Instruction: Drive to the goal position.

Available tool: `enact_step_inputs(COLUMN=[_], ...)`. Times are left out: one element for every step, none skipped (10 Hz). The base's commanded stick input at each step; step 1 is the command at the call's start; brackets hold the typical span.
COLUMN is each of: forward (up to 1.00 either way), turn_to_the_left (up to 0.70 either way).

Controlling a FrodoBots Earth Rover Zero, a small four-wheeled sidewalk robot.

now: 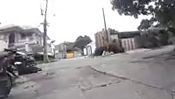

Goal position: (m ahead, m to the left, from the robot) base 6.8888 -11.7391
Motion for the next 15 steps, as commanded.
enact_step_inputs(forward=[1.0,1.0,1.0,1.0,1.0,1.0,1.0,1.0,1.0,1.0,1.0,1.0,1.0,1.0,1.0], turn_to_the_left=[0.0,-0.16,-0.3,-0.15,0.0,0.0,-0.06,-0.25,-0.38,-0.32,-0.05,0.0,0.0,0.0,-0.27])
